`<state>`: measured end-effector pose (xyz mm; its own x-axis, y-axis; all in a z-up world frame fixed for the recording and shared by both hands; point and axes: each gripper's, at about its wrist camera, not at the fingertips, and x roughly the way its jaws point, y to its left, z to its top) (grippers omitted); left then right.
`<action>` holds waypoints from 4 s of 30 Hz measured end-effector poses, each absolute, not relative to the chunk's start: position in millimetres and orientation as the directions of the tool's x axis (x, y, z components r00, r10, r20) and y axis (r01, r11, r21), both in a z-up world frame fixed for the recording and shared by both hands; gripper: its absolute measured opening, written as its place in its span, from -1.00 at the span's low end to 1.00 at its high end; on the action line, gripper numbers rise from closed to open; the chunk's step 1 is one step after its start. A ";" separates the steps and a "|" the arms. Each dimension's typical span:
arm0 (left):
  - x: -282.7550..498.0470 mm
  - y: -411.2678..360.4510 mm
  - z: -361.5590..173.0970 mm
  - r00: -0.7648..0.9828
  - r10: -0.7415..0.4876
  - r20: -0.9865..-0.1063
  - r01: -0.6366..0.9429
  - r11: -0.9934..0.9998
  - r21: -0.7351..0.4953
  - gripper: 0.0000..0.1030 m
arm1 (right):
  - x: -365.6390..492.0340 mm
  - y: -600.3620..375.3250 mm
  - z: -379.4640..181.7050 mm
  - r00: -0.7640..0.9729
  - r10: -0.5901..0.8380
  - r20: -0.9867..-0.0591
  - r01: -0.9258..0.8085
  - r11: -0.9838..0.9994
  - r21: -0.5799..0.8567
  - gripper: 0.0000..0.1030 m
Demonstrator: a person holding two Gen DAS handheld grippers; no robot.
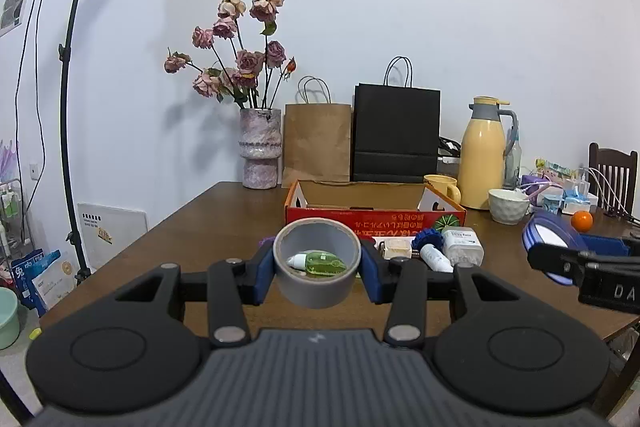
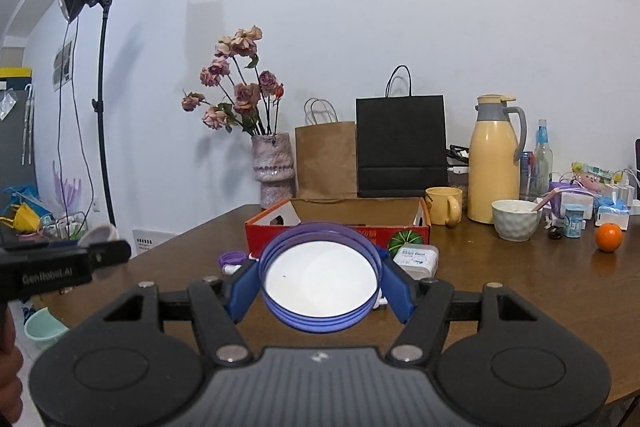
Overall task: Organize rigid objects
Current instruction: 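Lift and carry the lid and tape roll with both tools into the cardboard box, then lower and release the lid and tape roll onto the box floor with both tools, then withdraw both tools from the box back toward the table items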
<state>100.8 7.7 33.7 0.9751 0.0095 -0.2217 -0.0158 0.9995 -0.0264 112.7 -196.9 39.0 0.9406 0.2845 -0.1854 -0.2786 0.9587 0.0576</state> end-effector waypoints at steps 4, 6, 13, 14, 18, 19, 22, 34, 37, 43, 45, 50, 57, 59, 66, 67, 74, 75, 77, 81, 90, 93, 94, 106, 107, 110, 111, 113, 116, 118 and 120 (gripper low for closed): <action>104.8 10.8 34.5 0.975 0.013 -0.221 -0.021 0.999 -0.034 -0.13 | 114.3 -194.7 37.8 0.940 0.282 -0.192 -0.276 0.959 0.060 0.27; 109.5 11.7 33.8 0.974 0.018 -0.226 -0.026 0.999 -0.034 -0.13 | 119.0 -194.0 37.0 0.938 0.287 -0.194 -0.279 0.958 0.068 0.27; 150.3 13.1 40.0 0.975 0.017 -0.220 -0.022 1.000 -0.021 -0.13 | 160.2 -193.7 45.8 0.940 0.283 -0.190 -0.274 0.959 0.074 0.27; 161.3 12.7 41.3 0.975 0.013 -0.221 -0.016 1.000 -0.014 -0.13 | 169.0 -193.7 48.9 0.940 0.286 -0.188 -0.277 0.958 0.076 0.27; 207.0 11.2 49.0 0.973 -0.022 -0.231 0.022 1.000 -0.003 -0.13 | 212.8 -192.7 62.5 0.934 0.296 -0.199 -0.287 0.955 0.072 0.27; 217.4 11.5 51.6 0.973 -0.030 -0.230 0.030 1.000 -0.004 -0.13 | 225.3 -192.4 67.3 0.933 0.297 -0.205 -0.288 0.955 0.071 0.27; 255.8 14.3 64.6 0.973 -0.047 -0.226 0.046 0.999 -0.010 -0.13 | 261.9 -191.8 82.3 0.929 0.305 -0.209 -0.296 0.952 0.070 0.27; 431.9 32.5 103.3 0.918 -0.119 -0.379 0.102 0.993 -0.064 -0.13 | 436.1 -167.4 129.8 0.874 0.352 -0.335 -0.364 0.931 0.031 0.27; 482.9 39.1 109.3 0.879 -0.182 -0.442 0.140 0.982 -0.127 -0.13 | 483.8 -157.4 138.3 0.852 0.354 -0.387 -0.369 0.929 0.036 0.27; 584.5 41.4 78.6 0.770 -0.164 -0.617 0.129 0.987 -0.100 -0.13 | 585.8 -141.2 132.8 0.749 0.397 -0.530 -0.370 0.915 0.163 0.27; 617.9 44.1 60.4 0.709 -0.174 -0.684 0.133 0.985 -0.113 -0.13 | 622.8 -135.8 120.5 0.698 0.409 -0.588 -0.353 0.911 0.215 0.27; 669.2 45.3 20.5 0.632 -0.140 -0.762 0.119 0.989 -0.083 -0.13 | 689.4 -135.0 81.5 0.631 0.390 -0.671 -0.251 0.921 0.299 0.27; 709.0 23.1 -13.9 0.575 -0.054 -0.817 0.129 0.991 0.025 -0.04 | 737.2 -113.0 23.5 0.514 0.406 -0.756 -0.207 0.914 0.350 0.27; 713.2 16.2 -16.5 0.566 -0.045 -0.823 0.138 0.990 0.041 0.13 | 740.3 -108.0 14.4 0.496 0.422 -0.758 -0.196 0.906 0.376 0.29; 715.3 12.1 -15.5 0.557 -0.021 -0.830 0.129 0.990 0.062 0.42 | 746.1 -103.5 11.0 0.473 0.416 -0.777 -0.170 0.908 0.383 0.35; 714.6 14.4 -12.5 0.557 -0.024 -0.830 0.119 0.992 0.051 0.46 | 744.2 -104.7 14.2 0.475 0.426 -0.770 -0.174 0.903 0.393 0.36; 682.1 20.1 27.2 0.596 -0.005 -0.803 0.119 0.989 0.082 0.91 | 707.7 -125.0 54.5 0.524 0.384 -0.760 -0.197 0.923 0.331 0.53; 675.6 20.9 32.5 0.606 0.016 -0.795 0.112 0.988 0.105 0.95 | 700.2 -129.9 60.6 0.529 0.370 -0.764 -0.200 0.929 0.312 0.57; 665.0 25.2 42.9 0.609 0.045 -0.792 0.080 0.990 0.118 0.95 | 684.5 -141.2 71.4 0.550 0.332 -0.766 -0.198 0.943 0.267 0.61; 642.9 35.6 69.4 0.620 0.049 -0.783 0.019 0.997 0.077 0.95 | 651.1 -164.9 91.0 0.590 0.251 -0.767 -0.180 0.967 0.178 0.79; 582.0 23.9 113.9 0.676 0.025 -0.737 0.012 0.999 0.045 0.98 | 578.7 -191.3 129.8 0.653 0.190 -0.734 -0.174 0.980 0.099 0.85; 561.5 18.4 122.4 0.696 0.016 -0.718 0.020 0.999 0.042 0.98 | 556.9 -190.3 142.8 0.677 0.181 -0.713 -0.184 0.980 0.074 0.92; 555.5 16.8 124.8 0.701 0.013 -0.713 0.023 0.999 0.041 0.98 | 551.4 -189.3 145.5 0.684 0.180 -0.707 -0.187 0.980 0.069 0.93; 485.3 12.7 129.3 0.798 0.007 -0.603 0.006 1.000 0.018 0.98 | 491.2 -193.6 150.0 0.750 0.230 -0.620 -0.211 0.972 0.106 0.93; 474.4 11.5 127.2 0.816 0.013 -0.578 0.002 1.000 0.024 0.98 | 481.3 -194.6 148.5 0.762 0.235 -0.603 -0.217 0.971 0.104 0.93; 438.4 8.9 121.1 0.868 0.058 -0.493 -0.033 0.998 0.059 0.97 | 450.0 -196.7 144.4 0.808 0.239 -0.539 -0.224 0.970 0.095 0.93; 426.7 8.8 119.1 0.881 0.058 -0.470 -0.035 0.998 0.057 0.97 | 439.4 -197.8 142.9 0.820 0.243 -0.518 -0.227 0.969 0.096 0.94; 400.4 6.8 114.5 0.903 0.057 -0.427 -0.035 0.998 0.059 0.97 | 415.9 -200.1 138.9 0.842 0.250 -0.478 -0.231 0.968 0.098 0.95; 363.6 5.5 106.6 0.931 0.055 -0.361 -0.038 0.998 0.054 0.97 | 378.5 -202.8 131.1 0.867 0.261 -0.423 -0.250 0.965 0.084 0.96; 341.0 4.3 98.4 0.938 0.062 -0.341 -0.047 0.998 0.052 0.97 | 353.0 -203.3 124.2 0.883 0.260 -0.390 -0.259 0.964 0.057 0.97; 318.0 3.5 89.7 0.946 0.042 -0.321 -0.031 0.999 0.040 0.97 | 329.4 -203.0 115.3 0.896 0.251 -0.366 -0.259 0.965 0.029 0.98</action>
